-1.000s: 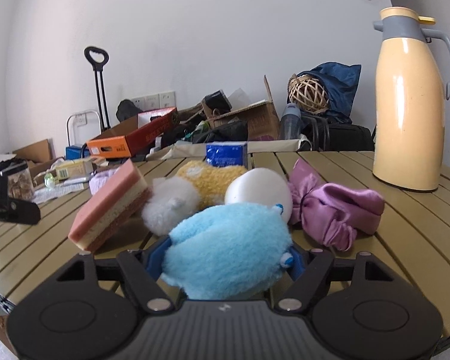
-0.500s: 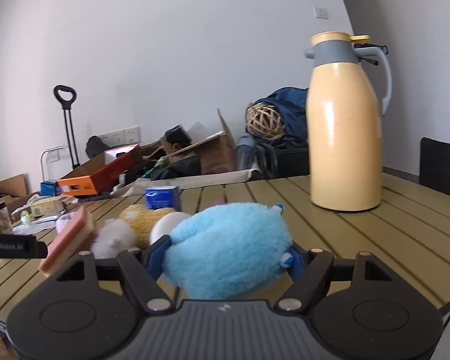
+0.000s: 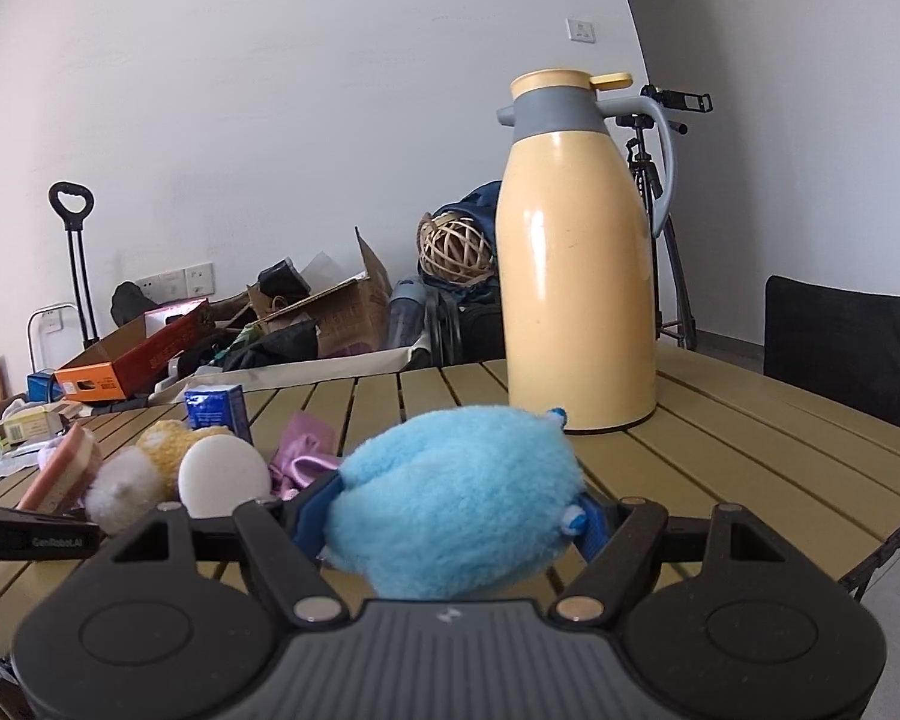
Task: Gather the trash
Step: 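Grasp the blue plush with the right tool while the left tool grasps the pink sponge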
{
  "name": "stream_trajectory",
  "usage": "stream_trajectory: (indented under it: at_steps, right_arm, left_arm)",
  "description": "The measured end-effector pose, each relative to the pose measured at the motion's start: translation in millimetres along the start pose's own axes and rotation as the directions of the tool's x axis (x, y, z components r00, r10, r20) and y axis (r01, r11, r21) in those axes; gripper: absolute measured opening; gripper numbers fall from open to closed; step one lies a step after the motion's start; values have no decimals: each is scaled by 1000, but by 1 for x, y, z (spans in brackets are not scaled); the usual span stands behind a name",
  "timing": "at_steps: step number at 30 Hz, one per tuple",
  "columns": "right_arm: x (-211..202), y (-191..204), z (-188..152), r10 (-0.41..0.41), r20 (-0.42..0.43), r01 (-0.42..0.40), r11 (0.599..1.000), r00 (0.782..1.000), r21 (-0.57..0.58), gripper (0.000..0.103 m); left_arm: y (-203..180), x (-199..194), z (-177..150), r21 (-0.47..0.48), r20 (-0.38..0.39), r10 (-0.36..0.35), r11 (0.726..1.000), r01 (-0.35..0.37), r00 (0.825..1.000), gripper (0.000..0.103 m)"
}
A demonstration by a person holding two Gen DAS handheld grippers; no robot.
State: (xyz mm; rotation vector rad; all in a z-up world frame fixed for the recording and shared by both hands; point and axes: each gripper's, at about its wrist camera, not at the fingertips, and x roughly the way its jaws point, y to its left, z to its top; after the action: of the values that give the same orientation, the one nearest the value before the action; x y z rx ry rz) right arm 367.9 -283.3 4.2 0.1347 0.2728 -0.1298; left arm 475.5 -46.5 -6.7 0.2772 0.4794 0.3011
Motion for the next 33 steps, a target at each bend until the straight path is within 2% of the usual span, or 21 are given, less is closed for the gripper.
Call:
stream_trajectory:
  at_steps: [9,12,15,17,22,25,33]
  right_arm:
    - [-5,-16,2,-31,3,30,999,1000,16,75]
    - [-6,-17,1,-33,-1,33,999,999,17,75]
    - [-6,-16,1,-32,-1,32,999,999,15,75]
    - [-6,-15,1,-30,0,30,999,1000,14,75]
    - [-6,-13,2,-25,-2,25,1000,1000,13,75]
    - [-8,-12,2,-20,2,20,1000,1000,15,75]
    - [-16,-12,3,-12,24,11,999,1000,34,75]
  left_arm:
    - [-22,18,5,88,-8,121,989,-120,993,103]
    - [-25,22,7,105,-9,141,985,-139,990,100]
    - [-27,24,6,118,-10,146,982,-144,989,84]
    - [-26,27,6,124,-26,123,985,-119,992,58]
    - [-26,22,4,128,2,122,984,-121,993,45]
    - [-25,16,4,128,32,125,983,-128,992,41]
    - [-19,-10,8,121,119,111,985,-125,987,39]
